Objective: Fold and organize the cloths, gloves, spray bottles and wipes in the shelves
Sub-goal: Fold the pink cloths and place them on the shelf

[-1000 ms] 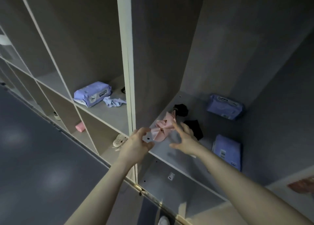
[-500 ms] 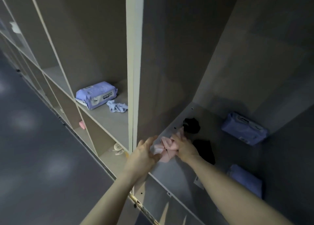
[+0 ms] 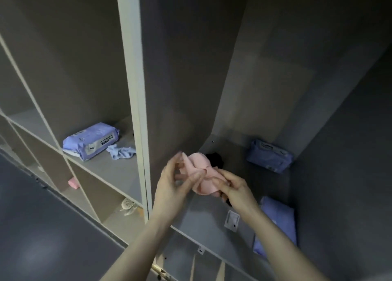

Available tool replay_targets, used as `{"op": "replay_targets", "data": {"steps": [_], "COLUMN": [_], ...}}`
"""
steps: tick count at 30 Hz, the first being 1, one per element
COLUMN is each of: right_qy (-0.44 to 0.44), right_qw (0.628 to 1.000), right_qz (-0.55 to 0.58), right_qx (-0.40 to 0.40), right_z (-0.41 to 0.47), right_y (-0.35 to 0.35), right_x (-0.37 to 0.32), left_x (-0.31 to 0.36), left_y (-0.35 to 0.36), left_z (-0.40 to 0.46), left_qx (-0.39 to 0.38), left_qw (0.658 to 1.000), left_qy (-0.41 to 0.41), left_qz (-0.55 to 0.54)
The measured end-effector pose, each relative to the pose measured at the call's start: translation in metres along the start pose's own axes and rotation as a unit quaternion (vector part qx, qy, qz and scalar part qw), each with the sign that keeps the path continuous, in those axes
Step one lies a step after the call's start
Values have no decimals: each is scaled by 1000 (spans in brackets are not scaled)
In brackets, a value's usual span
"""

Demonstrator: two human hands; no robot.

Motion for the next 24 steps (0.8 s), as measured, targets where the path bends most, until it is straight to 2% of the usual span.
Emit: {"op": "replay_targets", "data": {"steps": [1,2,3,4,5,6,7,9,10,13,17,22,24], "right_qy": [-11,-25,-38,-51,-68,-84,-98,-114,-118,-118,-103,-125,-141], "right_qw": [1000,998,993,987,979,974,971,970,969,949,932,939,932], "right_qz": [-28,-65,-108,-152,-183,-195,-190,-160,-151,-182,-173,-186,-196], "right_qx": [-1,-1,9,30,57,85,109,142,158,229,301,262,272], "right_z": [-12,-24,-37,-50,-65,-79,-93,-118,-130,-168,-215,-275,-293], "right_y": [1,2,3,4,5,6,7,9,9,6,-4,-1,-2], "right_x": [-8,-14,-21,-27,-34,-39,-43,-47,-47,-44,-50,-83,-94], "left_x": [9,19,31,38,46,53,59,69,76,92,103,132,143], "left_y": [0,-1,-2,0,3,6,8,16,21,37,69,110,127], "left_z": [-4,-8,-13,-17,-21,-26,-30,-43,-49,-63,-81,-111,-123], "left_qx": [-14,-19,-14,-5,-13,-48,-95,-192,-211,-222,-276,-351,-370], "left_qw": [1000,995,975,940,910,904,922,962,970,975,959,930,921], "left_qy": [14,29,54,90,115,112,96,51,39,31,27,68,88], "left_qz": [13,94,215,329,398,409,364,185,112,-3,-57,-84,-86]}}
Point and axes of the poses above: each hand's wrist, its own z-axis towards the middle knuckle, its own y-axis out of the palm, x = y × z, the point moved 4 cm from there along z, towards the middle knuckle, and after that the axes turned 15 degrees about -x, right-handed, at the moved point
